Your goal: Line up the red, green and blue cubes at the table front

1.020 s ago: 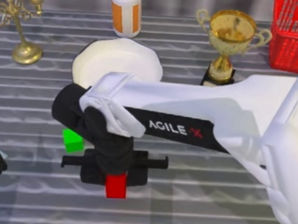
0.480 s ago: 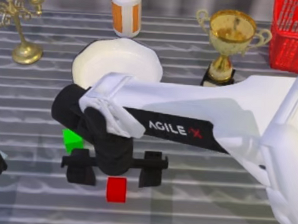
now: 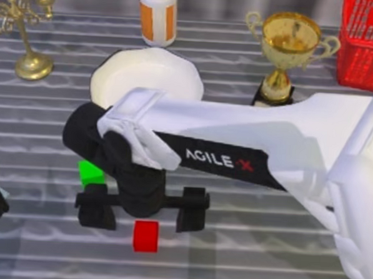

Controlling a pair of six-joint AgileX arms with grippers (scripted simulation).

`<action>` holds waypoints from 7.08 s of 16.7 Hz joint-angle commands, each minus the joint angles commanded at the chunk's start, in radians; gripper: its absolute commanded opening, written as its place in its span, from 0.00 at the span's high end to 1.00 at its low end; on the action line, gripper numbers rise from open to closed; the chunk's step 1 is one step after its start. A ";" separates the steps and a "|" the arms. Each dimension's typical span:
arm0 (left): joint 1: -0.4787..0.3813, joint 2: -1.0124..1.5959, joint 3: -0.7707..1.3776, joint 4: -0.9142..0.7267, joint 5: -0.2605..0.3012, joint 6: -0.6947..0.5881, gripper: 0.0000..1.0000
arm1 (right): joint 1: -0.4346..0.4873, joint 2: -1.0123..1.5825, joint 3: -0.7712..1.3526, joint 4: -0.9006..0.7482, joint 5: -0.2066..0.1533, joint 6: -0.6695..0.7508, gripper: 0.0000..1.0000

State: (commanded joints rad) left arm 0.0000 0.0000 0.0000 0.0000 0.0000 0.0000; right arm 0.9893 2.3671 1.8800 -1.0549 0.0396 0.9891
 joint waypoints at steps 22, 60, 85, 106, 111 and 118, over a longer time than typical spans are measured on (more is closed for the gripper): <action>-0.086 0.429 0.348 -0.234 0.006 0.225 0.00 | -0.222 -0.622 -0.281 0.046 0.115 -0.259 0.00; -0.333 2.092 1.265 -0.743 0.002 0.954 0.00 | -0.979 -2.367 -1.880 1.055 -0.040 -0.989 0.00; -0.333 2.094 1.262 -0.738 0.002 0.954 1.00 | -0.979 -2.367 -1.880 1.055 -0.040 -0.989 0.00; -0.473 1.971 1.435 -1.033 0.008 0.871 1.00 | -0.979 -2.367 -1.880 1.055 -0.040 -0.989 0.00; -0.747 1.976 1.483 -1.072 0.004 0.761 1.00 | -0.979 -2.367 -1.880 1.055 -0.040 -0.989 0.00; -0.870 1.972 1.505 -1.089 0.002 0.706 1.00 | -0.979 -2.367 -1.880 1.055 -0.040 -0.989 0.00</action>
State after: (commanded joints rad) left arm -0.8701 1.9724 1.5046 -1.0888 0.0016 0.7062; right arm 0.0100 0.0000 0.0000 0.0000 0.0000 0.0000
